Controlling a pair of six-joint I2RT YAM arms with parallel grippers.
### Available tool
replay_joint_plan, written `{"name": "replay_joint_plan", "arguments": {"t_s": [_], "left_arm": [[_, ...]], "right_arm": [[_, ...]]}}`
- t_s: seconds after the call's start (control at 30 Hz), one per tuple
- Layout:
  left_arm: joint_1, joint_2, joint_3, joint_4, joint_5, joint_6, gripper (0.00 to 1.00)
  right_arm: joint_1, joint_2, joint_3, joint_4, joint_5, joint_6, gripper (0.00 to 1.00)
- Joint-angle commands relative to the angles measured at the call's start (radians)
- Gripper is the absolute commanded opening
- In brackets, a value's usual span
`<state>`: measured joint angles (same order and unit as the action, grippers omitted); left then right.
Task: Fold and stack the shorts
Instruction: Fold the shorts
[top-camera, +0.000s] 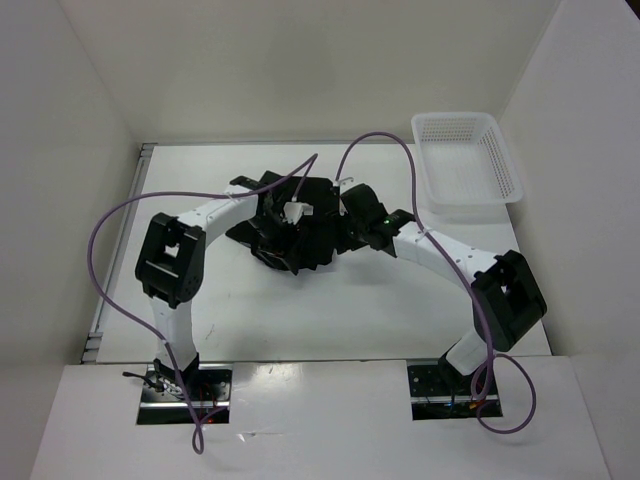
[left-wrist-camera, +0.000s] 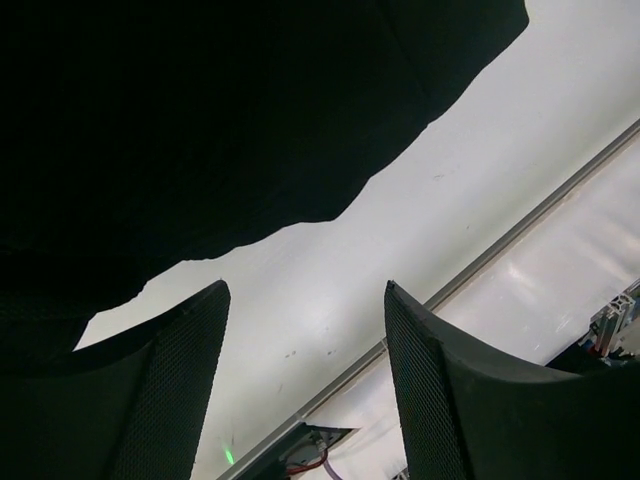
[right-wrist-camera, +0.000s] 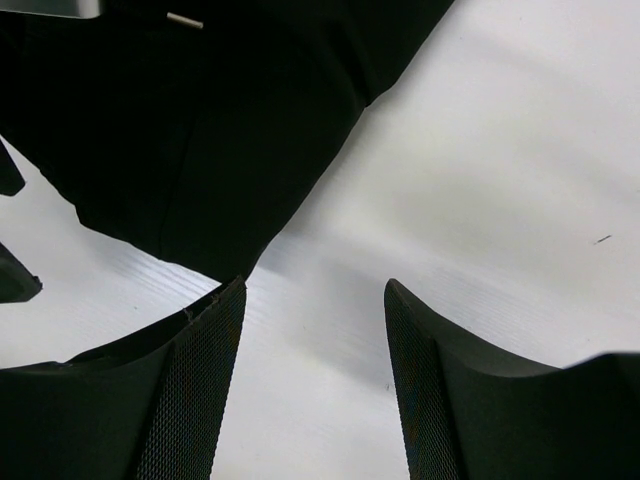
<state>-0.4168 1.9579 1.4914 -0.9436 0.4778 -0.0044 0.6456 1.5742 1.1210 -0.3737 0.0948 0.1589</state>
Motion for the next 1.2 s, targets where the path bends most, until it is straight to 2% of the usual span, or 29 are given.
{"name": "replay_joint_plan", "arguments": {"t_s": [0.0,0.03,0.17,0.27,0.43,0.57,0.67,0.7,0.8,0.9,0.93,0.97,1.0,1.03,1.17], "left_arm": [[0.001,0.028,0.012,-0.021,0.038,0.004,0.72],[0.001,0.029,0.012,-0.009,0.038,0.004,0.72],[0.035,0.078,0.043,0.048,0.05,0.004,0.83],[0.044,0.087,0.069,0.071,0.041,0.004,0.86],[0.055,0.096,0.079,0.104,0.008,0.004,0.88],[0.064,0.056,0.079,0.149,0.068,0.004,0.85],[0.064,0.067,0.079,0.16,0.09,0.004,0.67],[0.064,0.084,0.079,0.16,0.09,0.004,0.55],[0.064,0.11,0.089,0.169,0.114,0.004,0.44],[0.064,0.131,0.109,0.169,0.127,0.004,0.28],[0.064,0.131,0.125,0.169,0.127,0.004,0.22],[0.064,0.131,0.144,0.178,0.127,0.004,0.09],[0.075,0.131,0.144,0.187,0.127,0.004,0.03],[0.084,0.131,0.159,0.187,0.127,0.004,0.0],[0.084,0.101,0.179,0.207,0.102,0.004,0.0]], "right_arm": [[0.008,-0.043,-0.013,0.053,0.02,-0.007,0.63],[0.008,-0.043,-0.013,0.053,0.02,-0.007,0.63],[0.008,-0.043,-0.023,0.053,0.02,-0.007,0.63],[0.008,-0.043,-0.023,0.053,0.02,-0.007,0.63],[0.008,-0.043,-0.023,0.053,0.02,-0.007,0.63],[0.008,-0.043,-0.023,0.053,0.01,-0.007,0.63],[0.008,-0.043,-0.023,0.053,0.0,-0.007,0.63],[0.008,-0.043,-0.023,0.053,0.0,-0.007,0.63],[0.008,-0.034,-0.013,0.053,0.0,-0.007,0.63],[0.008,-0.034,-0.013,0.053,0.0,-0.007,0.63],[0.008,-0.034,-0.013,0.053,0.0,-0.007,0.63],[0.008,-0.034,-0.023,0.053,0.0,-0.007,0.63],[0.008,-0.034,-0.023,0.053,0.0,-0.007,0.63],[0.008,-0.034,-0.023,0.053,0.0,-0.007,0.63],[0.008,-0.034,-0.023,0.062,0.0,-0.007,0.63]]}}
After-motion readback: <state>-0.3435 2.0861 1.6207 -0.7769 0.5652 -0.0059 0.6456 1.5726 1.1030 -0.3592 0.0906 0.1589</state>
